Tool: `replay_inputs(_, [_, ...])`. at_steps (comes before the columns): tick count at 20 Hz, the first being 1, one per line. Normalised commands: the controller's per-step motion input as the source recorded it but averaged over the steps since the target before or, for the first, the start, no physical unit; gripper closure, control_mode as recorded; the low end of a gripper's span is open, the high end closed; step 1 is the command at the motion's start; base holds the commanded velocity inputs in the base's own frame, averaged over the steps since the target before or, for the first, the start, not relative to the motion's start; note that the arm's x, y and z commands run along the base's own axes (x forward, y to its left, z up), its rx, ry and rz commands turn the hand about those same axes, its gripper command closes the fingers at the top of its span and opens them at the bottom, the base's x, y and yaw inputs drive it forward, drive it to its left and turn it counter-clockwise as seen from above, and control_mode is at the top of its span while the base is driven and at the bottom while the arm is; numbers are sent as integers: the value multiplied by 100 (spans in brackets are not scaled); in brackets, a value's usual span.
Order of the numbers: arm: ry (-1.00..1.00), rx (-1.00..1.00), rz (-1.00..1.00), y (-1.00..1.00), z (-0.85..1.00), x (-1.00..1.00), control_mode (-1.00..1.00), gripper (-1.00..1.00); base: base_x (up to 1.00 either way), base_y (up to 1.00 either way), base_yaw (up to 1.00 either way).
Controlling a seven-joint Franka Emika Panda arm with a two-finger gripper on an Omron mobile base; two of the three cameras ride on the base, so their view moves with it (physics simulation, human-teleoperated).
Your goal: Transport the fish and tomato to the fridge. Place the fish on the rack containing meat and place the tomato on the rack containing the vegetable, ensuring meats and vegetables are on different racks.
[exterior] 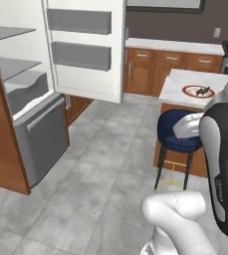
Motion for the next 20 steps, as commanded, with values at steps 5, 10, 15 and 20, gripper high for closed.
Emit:
replay_inputs(5, [0, 0, 0, 0, 0, 0, 100, -100, 97, -3, -38])
replay_inputs(10, [0, 0, 0, 0, 0, 0, 100, -100, 87, -10, -44])
replay_inputs(15, [0, 0, 0, 0, 0, 0, 100, -100, 99, 0, -41])
replay_inputs(20, [0, 0, 0, 0, 0, 0, 100, -100, 99, 0, -42])
